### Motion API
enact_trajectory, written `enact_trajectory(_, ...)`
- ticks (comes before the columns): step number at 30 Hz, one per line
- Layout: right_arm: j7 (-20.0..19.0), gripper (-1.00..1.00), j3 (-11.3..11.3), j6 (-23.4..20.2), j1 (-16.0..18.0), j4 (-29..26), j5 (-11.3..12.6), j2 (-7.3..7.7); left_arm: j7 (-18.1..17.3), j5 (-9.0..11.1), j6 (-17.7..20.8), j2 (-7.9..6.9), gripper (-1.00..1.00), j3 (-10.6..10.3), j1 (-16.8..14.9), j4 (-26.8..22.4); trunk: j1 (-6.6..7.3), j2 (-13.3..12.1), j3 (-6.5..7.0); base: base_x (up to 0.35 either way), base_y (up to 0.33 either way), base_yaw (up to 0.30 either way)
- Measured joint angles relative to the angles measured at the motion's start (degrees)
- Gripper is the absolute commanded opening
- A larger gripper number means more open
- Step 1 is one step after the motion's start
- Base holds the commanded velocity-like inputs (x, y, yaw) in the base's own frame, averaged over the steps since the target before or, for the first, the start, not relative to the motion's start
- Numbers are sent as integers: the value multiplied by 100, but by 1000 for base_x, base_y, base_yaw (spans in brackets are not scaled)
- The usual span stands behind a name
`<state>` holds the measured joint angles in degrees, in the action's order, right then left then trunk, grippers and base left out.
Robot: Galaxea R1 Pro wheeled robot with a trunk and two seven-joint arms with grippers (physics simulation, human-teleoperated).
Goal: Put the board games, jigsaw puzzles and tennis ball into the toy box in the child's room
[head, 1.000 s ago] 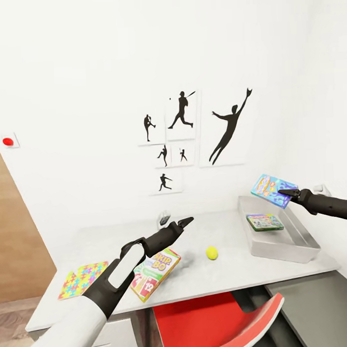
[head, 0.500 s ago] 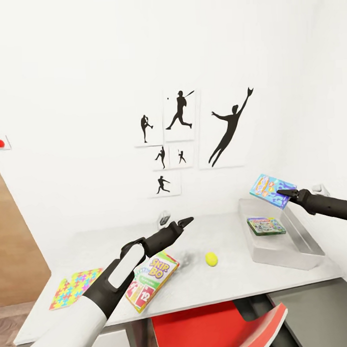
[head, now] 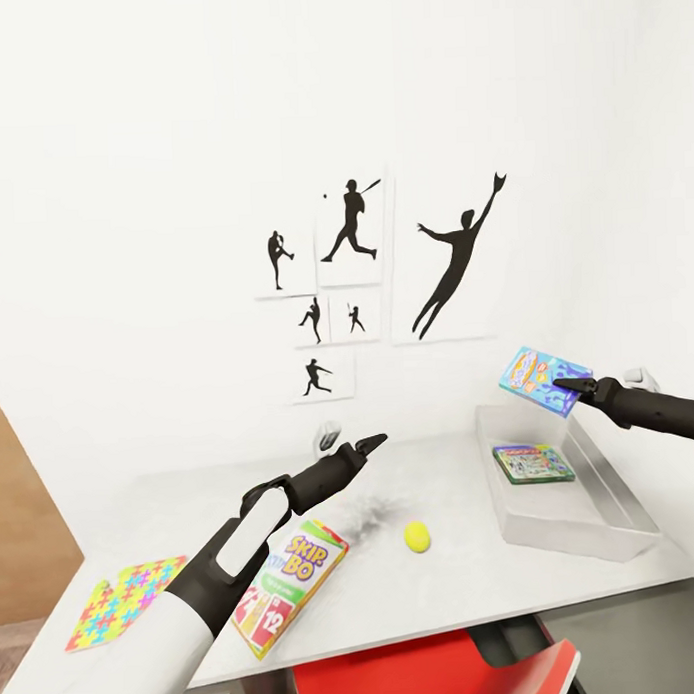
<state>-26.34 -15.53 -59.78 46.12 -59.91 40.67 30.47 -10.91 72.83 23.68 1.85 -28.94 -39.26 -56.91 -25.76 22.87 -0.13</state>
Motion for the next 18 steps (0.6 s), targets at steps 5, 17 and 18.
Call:
enact_trajectory(5,0,-100,3,0,-1,-19,4,-1,-1,0,0,2,100,1,0,0,0,0,0,17,-9,0)
enact_trajectory(17,-15,-100,11,0,-30,3,10,-57,21,0,-2,7,100,-5,0,0,0,0,0,4,-2,0)
enact_trajectory(18,-15,-100,14,1,-40,5,0,-61,22,0,-2,7,100,-5,0,0,0,0,0,0,0,0)
